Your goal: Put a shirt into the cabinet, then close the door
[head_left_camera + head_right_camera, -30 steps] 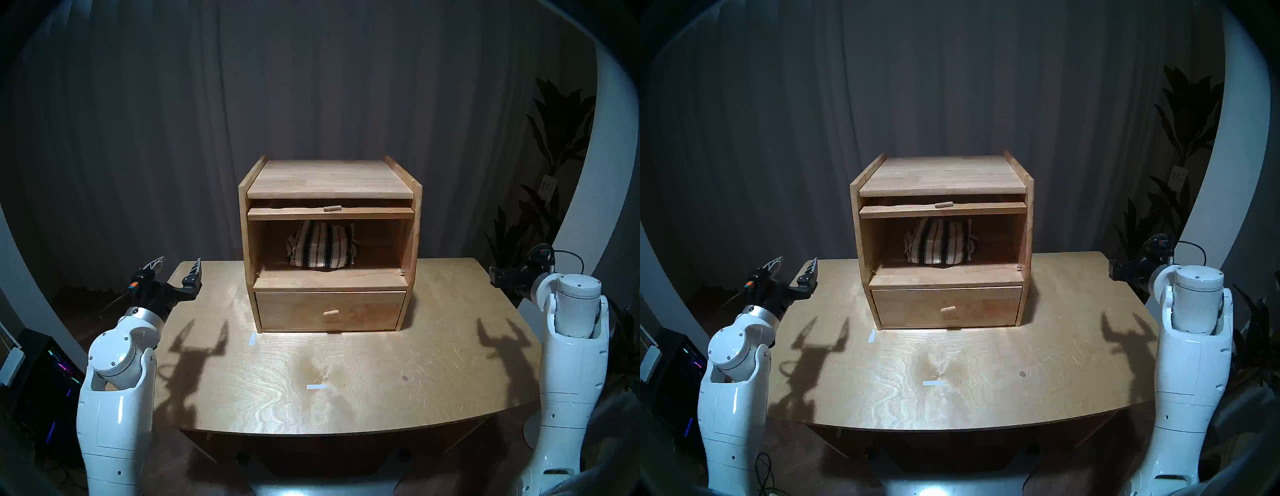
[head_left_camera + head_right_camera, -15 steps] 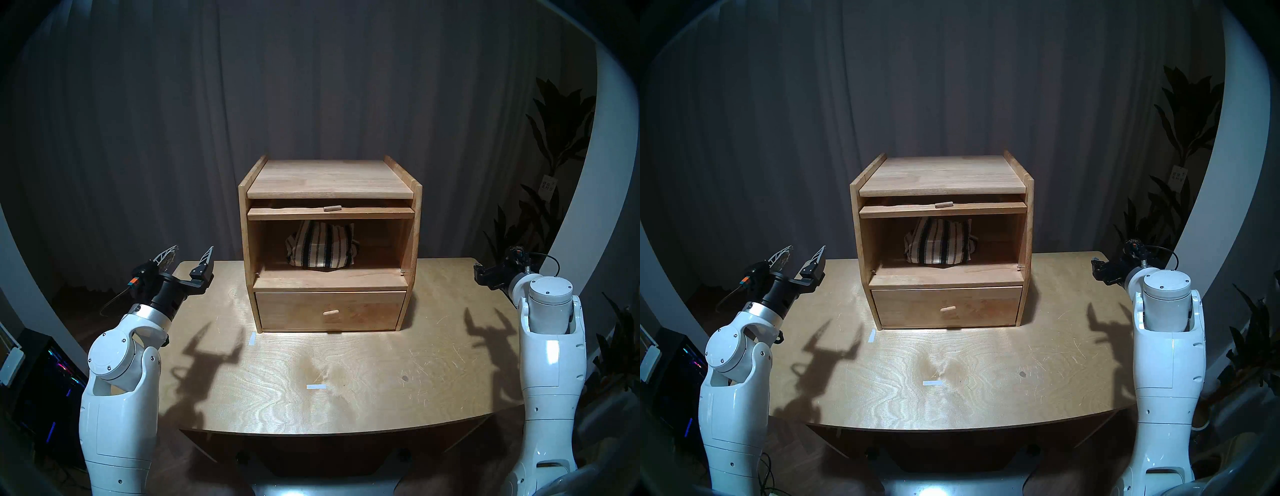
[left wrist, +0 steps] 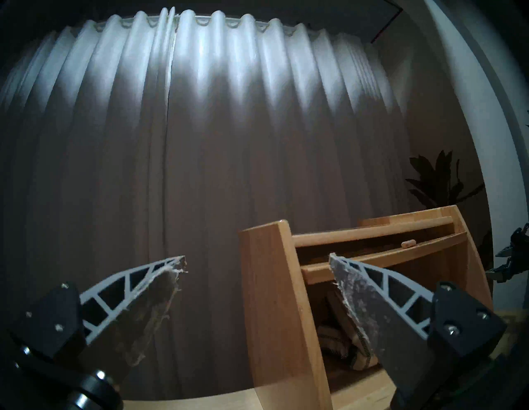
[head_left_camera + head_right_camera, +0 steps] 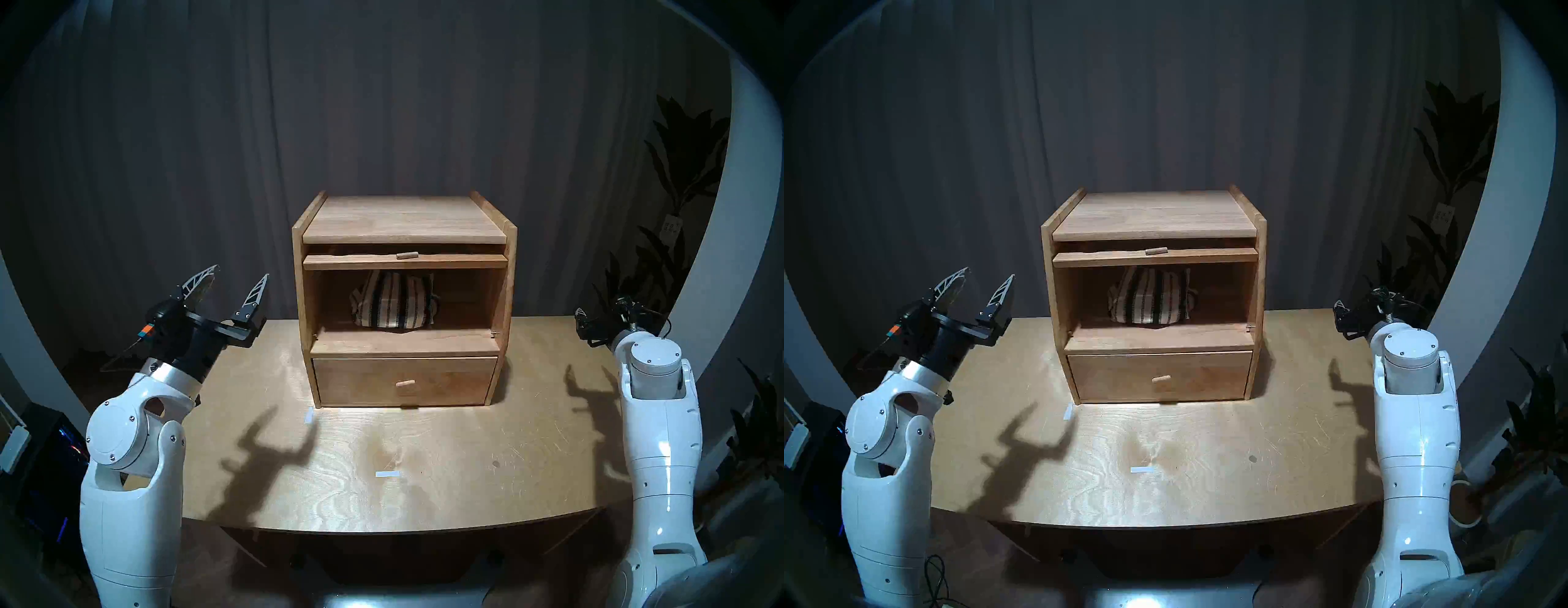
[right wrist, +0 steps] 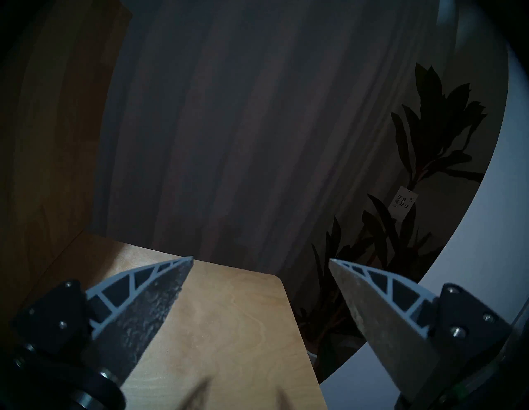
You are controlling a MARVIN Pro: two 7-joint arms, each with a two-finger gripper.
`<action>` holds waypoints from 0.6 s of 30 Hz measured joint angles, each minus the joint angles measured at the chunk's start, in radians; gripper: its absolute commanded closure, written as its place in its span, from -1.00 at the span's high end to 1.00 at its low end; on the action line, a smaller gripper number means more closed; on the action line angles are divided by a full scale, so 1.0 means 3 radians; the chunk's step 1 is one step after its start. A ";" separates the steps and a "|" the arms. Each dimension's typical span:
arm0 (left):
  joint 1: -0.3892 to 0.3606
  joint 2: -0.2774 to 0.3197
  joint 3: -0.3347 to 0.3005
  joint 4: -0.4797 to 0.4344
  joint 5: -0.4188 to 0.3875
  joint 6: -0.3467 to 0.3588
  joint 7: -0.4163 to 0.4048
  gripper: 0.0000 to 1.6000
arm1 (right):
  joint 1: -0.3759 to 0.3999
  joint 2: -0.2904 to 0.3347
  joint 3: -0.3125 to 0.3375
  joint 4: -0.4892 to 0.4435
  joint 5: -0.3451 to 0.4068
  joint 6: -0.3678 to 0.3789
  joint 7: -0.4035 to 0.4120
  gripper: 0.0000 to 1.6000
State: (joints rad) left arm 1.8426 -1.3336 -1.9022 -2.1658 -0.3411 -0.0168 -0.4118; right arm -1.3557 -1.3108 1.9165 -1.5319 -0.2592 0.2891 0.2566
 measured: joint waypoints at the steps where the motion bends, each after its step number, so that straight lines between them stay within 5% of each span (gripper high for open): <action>1: 0.0015 0.0009 -0.0010 -0.0038 0.0029 -0.0010 -0.0006 1.00 | 0.0015 -0.0001 -0.0007 0.0039 -0.0003 -0.0048 -0.0022 1.00; 18: 0.0228 0.0189 0.0168 -0.0346 0.1071 -0.0540 -0.0113 1.00 | 0.0207 -0.0007 -0.0075 0.0512 -0.0024 -0.0774 -0.0318 1.00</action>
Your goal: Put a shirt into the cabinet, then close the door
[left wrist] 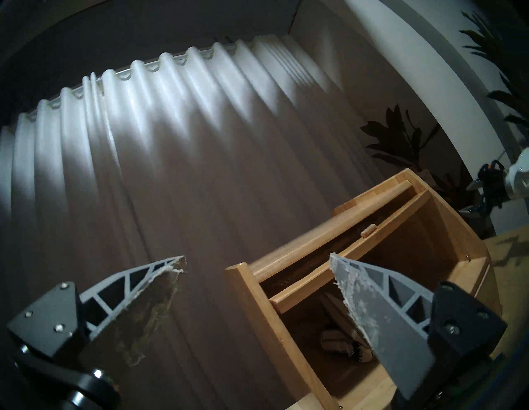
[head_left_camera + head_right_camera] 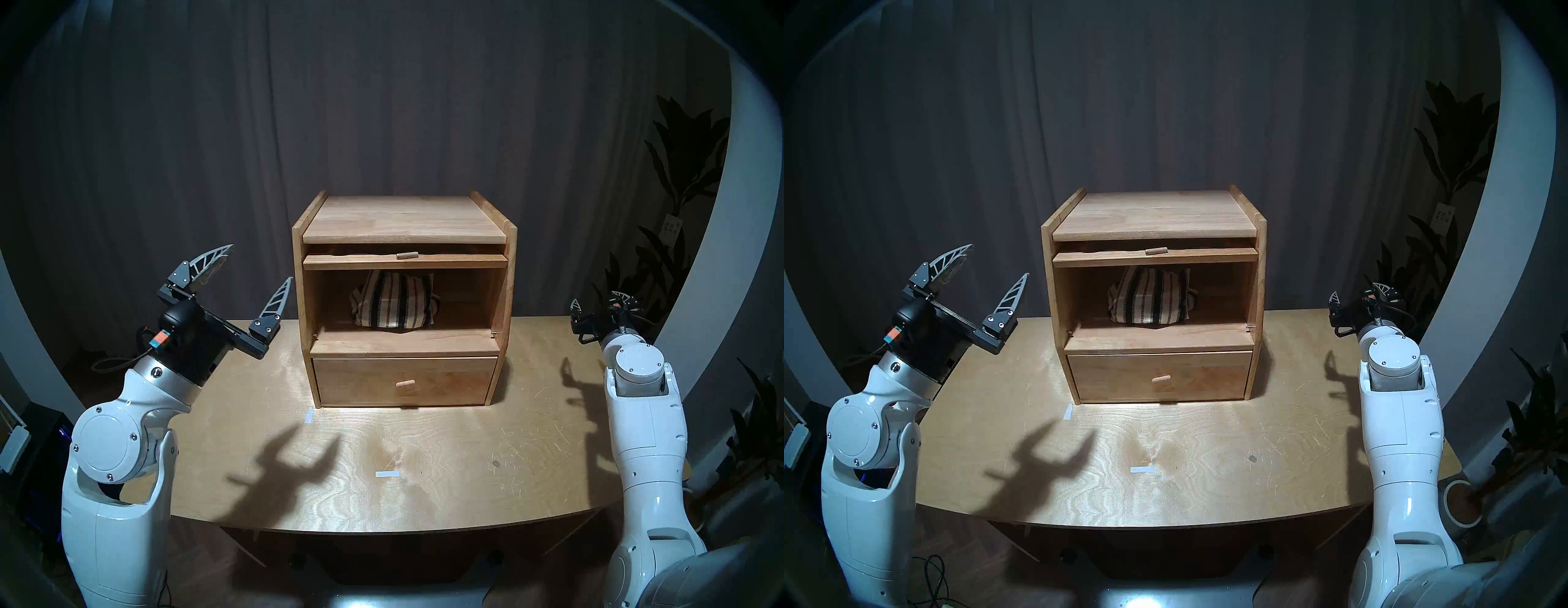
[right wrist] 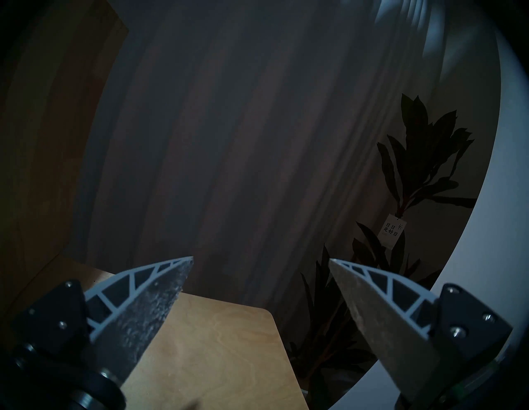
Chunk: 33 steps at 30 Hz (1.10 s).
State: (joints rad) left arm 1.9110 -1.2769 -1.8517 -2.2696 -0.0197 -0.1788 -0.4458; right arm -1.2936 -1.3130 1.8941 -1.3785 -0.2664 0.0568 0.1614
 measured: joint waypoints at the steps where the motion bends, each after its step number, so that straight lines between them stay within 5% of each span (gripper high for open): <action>1: 0.0008 0.0009 0.0019 0.0000 0.0054 -0.0038 -0.0006 1.00 | 0.0006 0.0000 -0.0002 0.0014 0.0000 -0.0026 -0.0011 1.00; 17: -0.0150 0.0186 0.0280 0.0248 0.1148 -0.0695 0.0025 1.00 | 0.0107 0.0008 -0.0018 0.0242 0.0017 -0.0490 -0.0198 1.00; 33: -0.0639 0.0278 0.0540 0.0619 0.1980 -0.0964 0.0225 1.00 | 0.0164 0.0016 -0.0038 0.0397 0.0026 -0.0812 -0.0331 1.00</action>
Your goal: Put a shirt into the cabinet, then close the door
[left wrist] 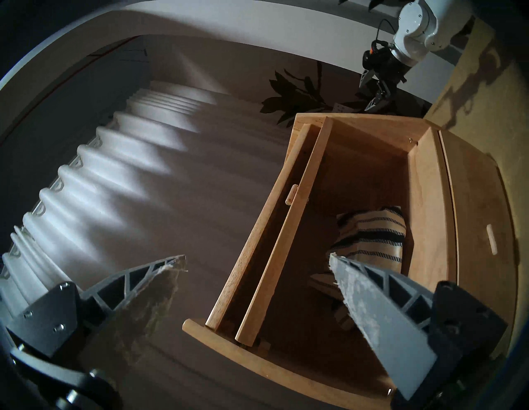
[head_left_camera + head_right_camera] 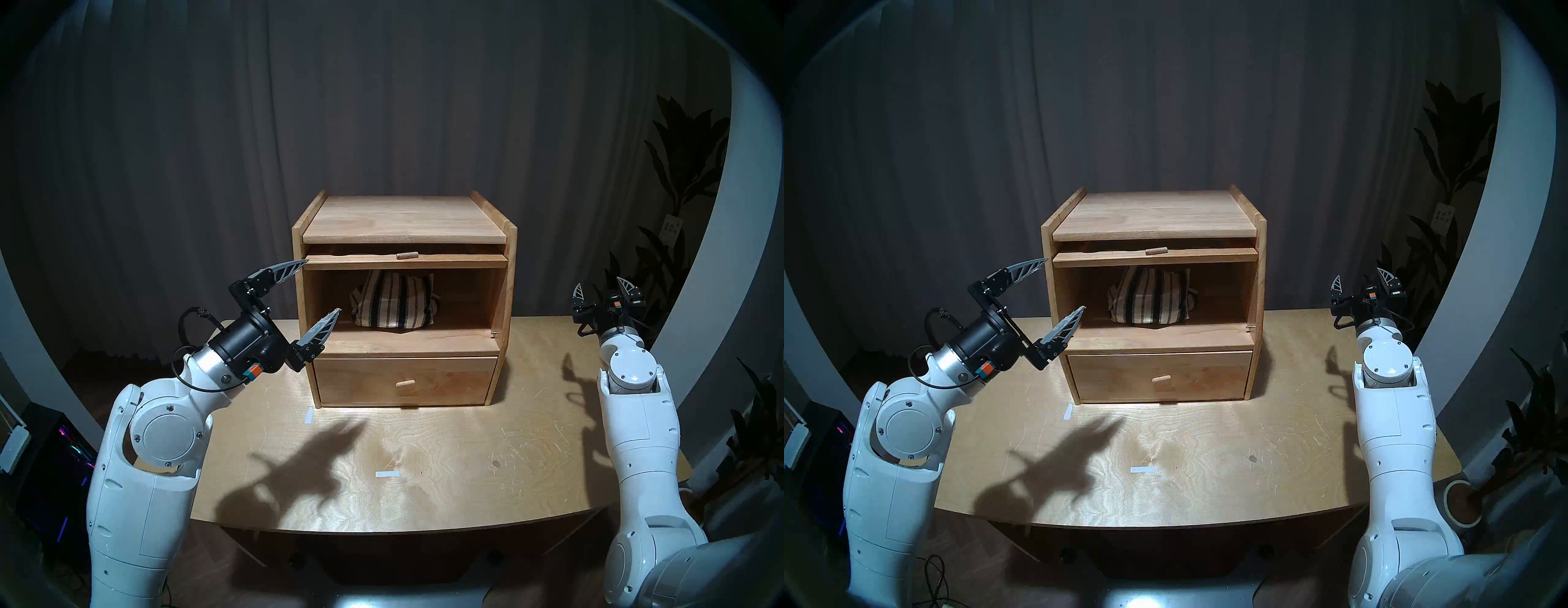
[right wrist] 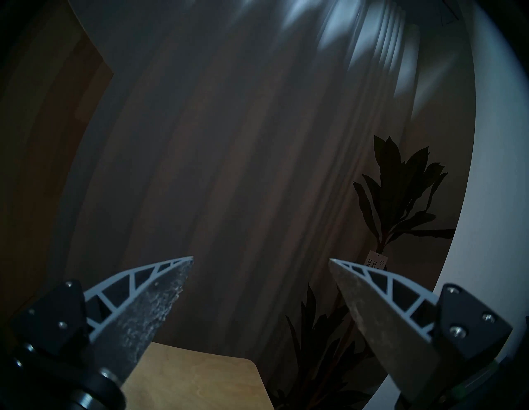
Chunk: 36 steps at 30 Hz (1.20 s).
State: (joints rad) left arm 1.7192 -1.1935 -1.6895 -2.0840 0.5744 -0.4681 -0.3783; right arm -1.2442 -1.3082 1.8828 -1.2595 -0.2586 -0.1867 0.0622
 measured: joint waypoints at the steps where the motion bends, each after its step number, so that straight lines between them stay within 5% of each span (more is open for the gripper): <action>1: -0.0039 0.0000 0.0027 0.0024 0.0063 -0.0012 0.0022 1.00 | 0.0004 0.0001 -0.0002 0.0013 0.0001 -0.0027 -0.0011 1.00; 21: -0.0561 -0.0142 0.0511 0.0385 0.1342 -0.0216 0.0628 1.00 | 0.0110 0.0030 -0.0046 0.0412 0.0003 -0.0732 -0.0238 1.00; 36: -0.0785 -0.0243 0.0673 0.0610 0.2374 -0.0035 0.1163 1.00 | 0.0238 0.0071 -0.0091 0.0773 -0.0033 -0.1263 -0.0394 1.00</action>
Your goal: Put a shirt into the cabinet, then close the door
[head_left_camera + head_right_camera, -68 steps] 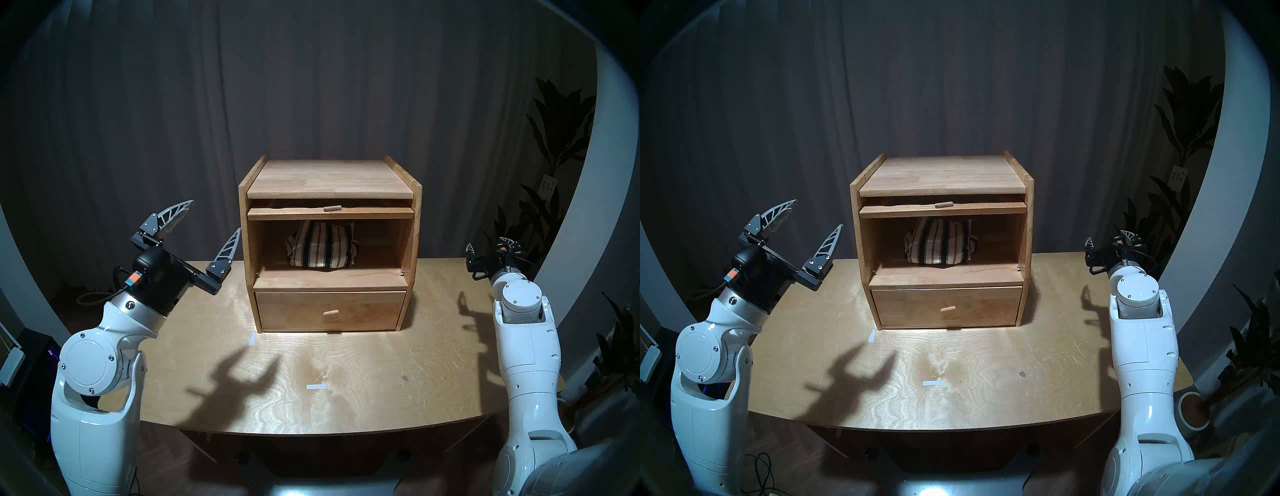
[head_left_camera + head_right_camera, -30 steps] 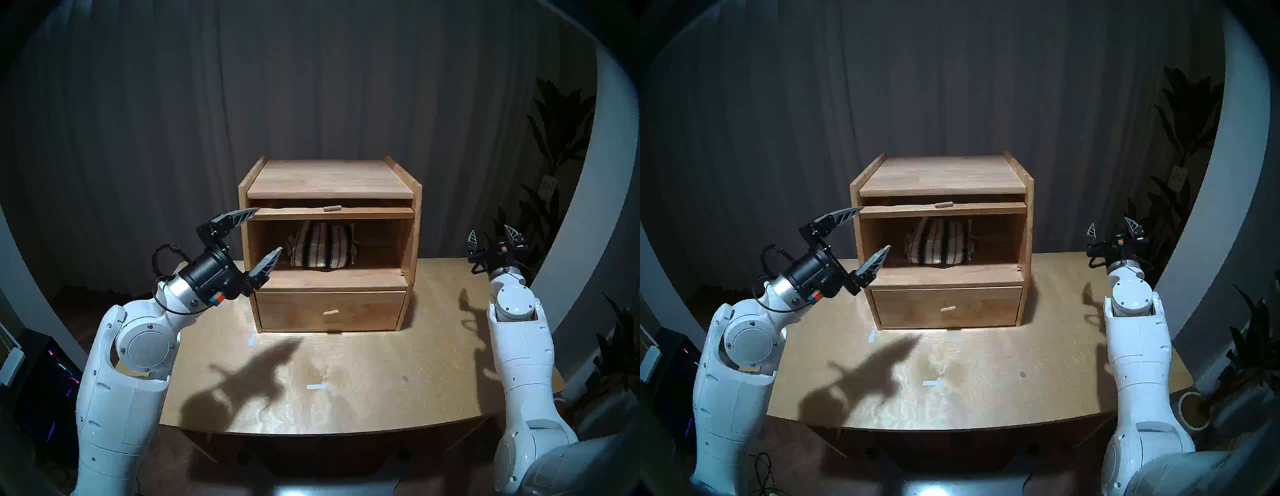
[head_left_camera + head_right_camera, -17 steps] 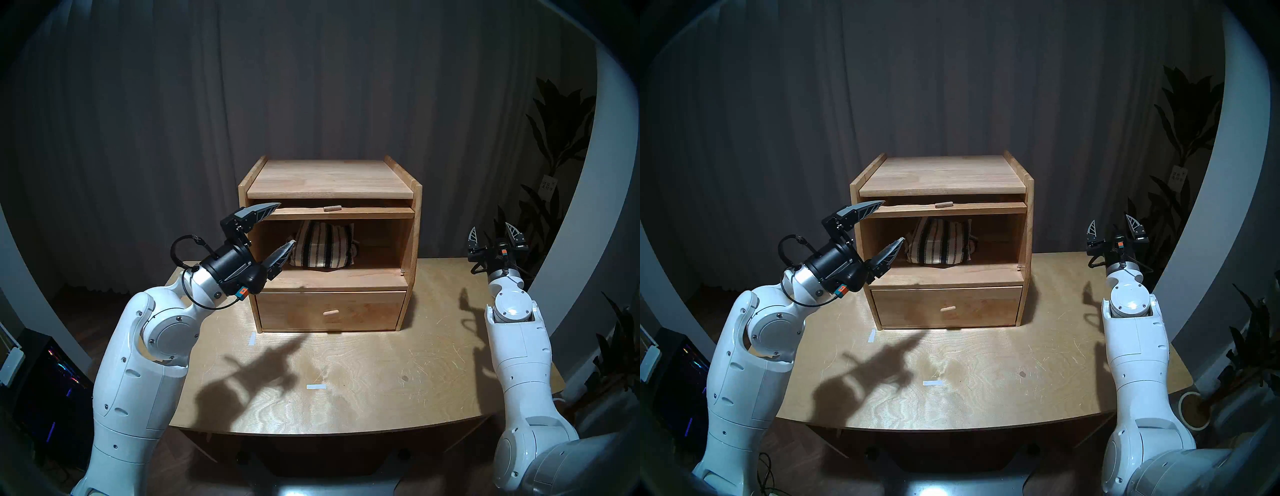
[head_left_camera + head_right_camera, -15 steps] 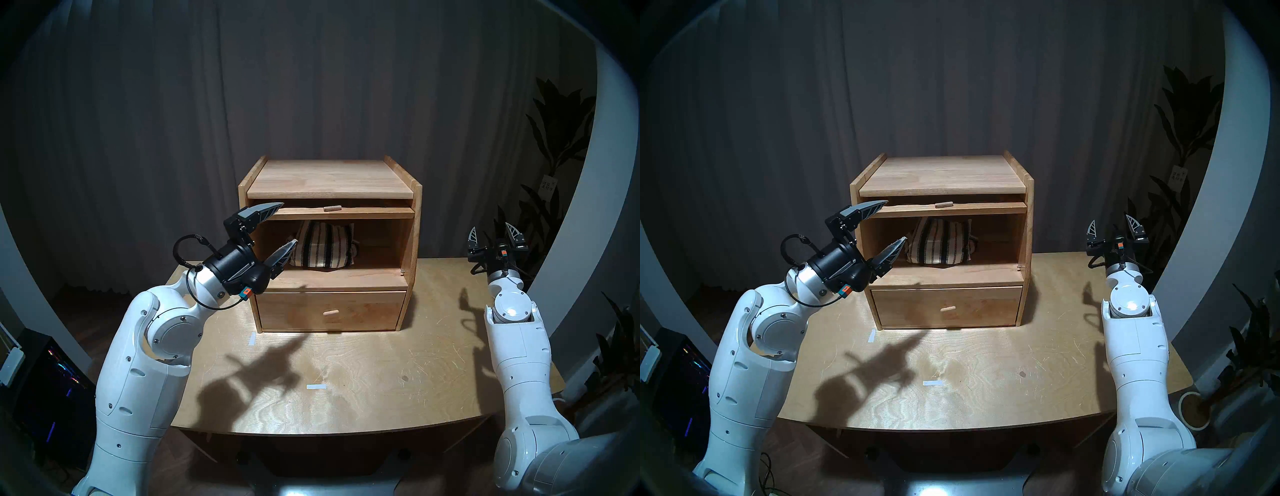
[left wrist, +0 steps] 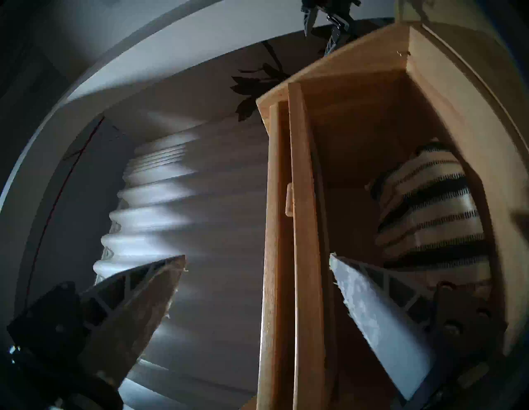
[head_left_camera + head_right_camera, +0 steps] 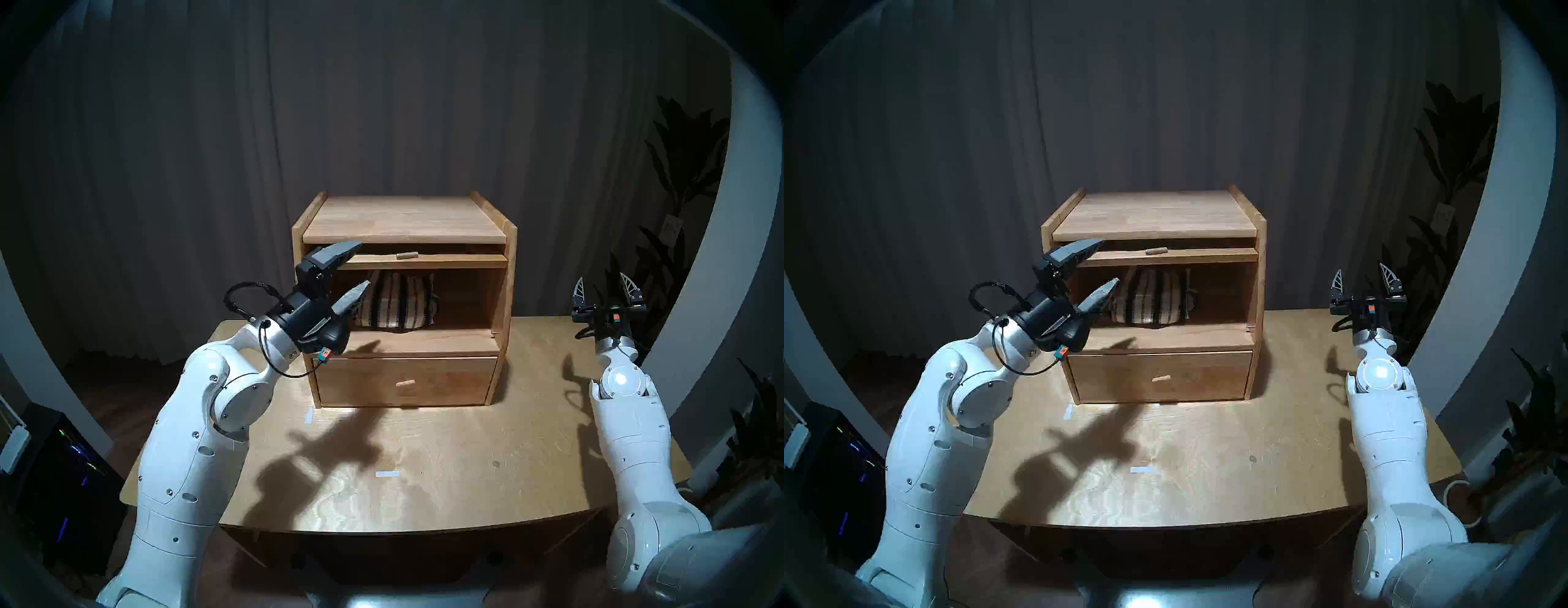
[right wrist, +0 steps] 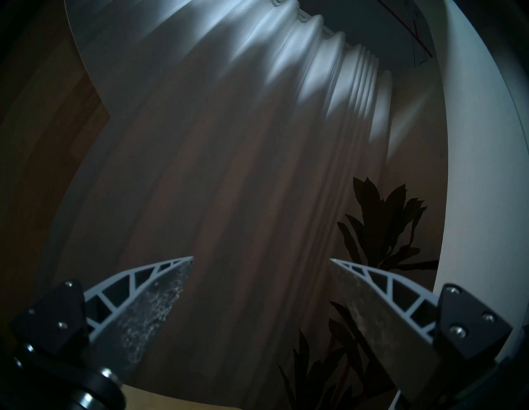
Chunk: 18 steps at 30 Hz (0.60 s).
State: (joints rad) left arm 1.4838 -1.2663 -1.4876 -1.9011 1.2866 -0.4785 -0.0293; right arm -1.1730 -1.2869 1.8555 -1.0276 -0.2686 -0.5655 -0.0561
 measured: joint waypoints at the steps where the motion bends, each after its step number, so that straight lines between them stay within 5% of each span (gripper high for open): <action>1: -0.0015 -0.0006 0.0004 0.0025 0.0061 0.0026 0.0034 1.00 | 0.0009 0.0003 -0.0003 0.0021 -0.0005 -0.0031 -0.0010 1.00; 6: -0.0042 -0.0105 0.0001 0.0103 0.0190 0.0210 0.0246 1.00 | 0.0079 0.0024 -0.0028 0.0203 -0.0055 -0.0277 -0.0087 1.00; 18: 0.0390 -0.0292 0.0001 -0.0239 -0.0481 0.0222 -0.0001 1.00 | 0.0154 0.0050 -0.0054 0.0297 -0.0119 -0.0429 -0.0158 1.00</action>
State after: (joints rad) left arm 1.6008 -1.3537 -1.4871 -1.9729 1.1423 -0.4119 -0.0295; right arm -1.1269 -1.2720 1.8391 -0.9386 -0.3041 -0.6942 -0.1036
